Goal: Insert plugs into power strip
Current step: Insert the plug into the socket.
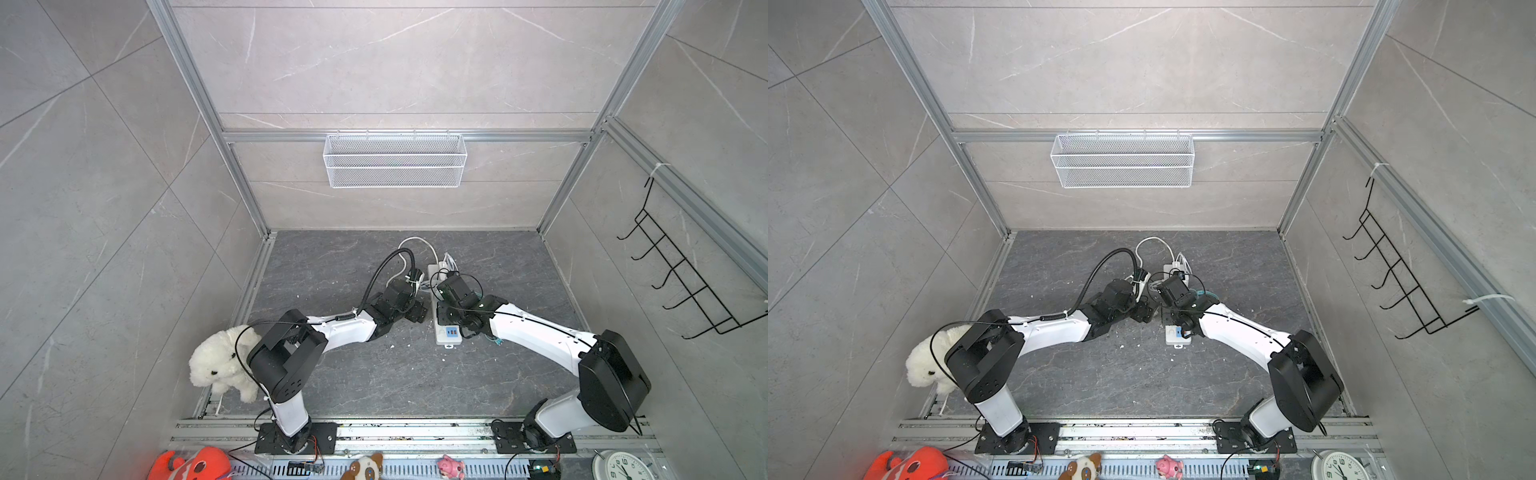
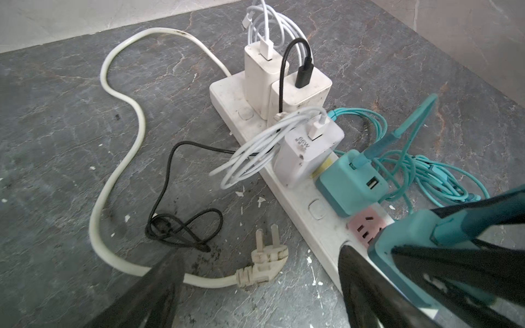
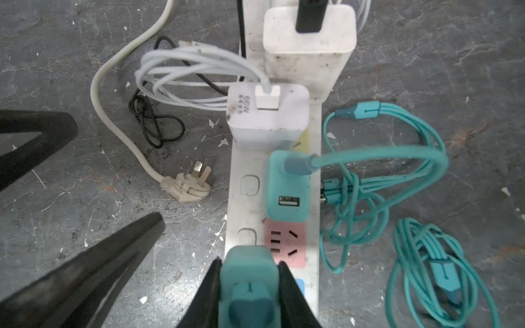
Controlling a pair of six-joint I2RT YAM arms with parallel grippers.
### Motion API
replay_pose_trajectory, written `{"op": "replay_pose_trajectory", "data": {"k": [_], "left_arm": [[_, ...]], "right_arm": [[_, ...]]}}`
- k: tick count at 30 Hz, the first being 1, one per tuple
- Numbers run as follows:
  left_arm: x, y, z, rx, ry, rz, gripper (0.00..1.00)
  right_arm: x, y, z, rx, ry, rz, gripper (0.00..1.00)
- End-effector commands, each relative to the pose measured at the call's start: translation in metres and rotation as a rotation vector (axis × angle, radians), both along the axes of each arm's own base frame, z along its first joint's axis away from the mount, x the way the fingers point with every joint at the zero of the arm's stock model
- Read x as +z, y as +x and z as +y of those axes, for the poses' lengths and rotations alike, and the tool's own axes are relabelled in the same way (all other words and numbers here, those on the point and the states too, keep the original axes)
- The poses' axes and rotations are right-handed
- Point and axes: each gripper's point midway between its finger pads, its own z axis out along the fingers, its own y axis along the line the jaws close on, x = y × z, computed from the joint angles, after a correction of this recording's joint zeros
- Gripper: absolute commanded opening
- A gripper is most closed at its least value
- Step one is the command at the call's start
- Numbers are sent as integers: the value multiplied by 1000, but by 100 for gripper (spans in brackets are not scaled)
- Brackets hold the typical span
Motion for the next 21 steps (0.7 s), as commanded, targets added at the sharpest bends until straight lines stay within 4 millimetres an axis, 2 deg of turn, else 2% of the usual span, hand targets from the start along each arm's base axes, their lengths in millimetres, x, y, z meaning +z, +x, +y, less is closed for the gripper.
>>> {"op": "replay_pose_trajectory", "data": {"k": [1, 21], "left_arm": [[36, 7, 7, 24, -43, -96, 87], [35, -9, 30, 59, -48, -75, 87]], "right_arm": [[9, 10, 4, -3, -22, -39, 7], [3, 16, 11, 20, -56, -58, 7]]}}
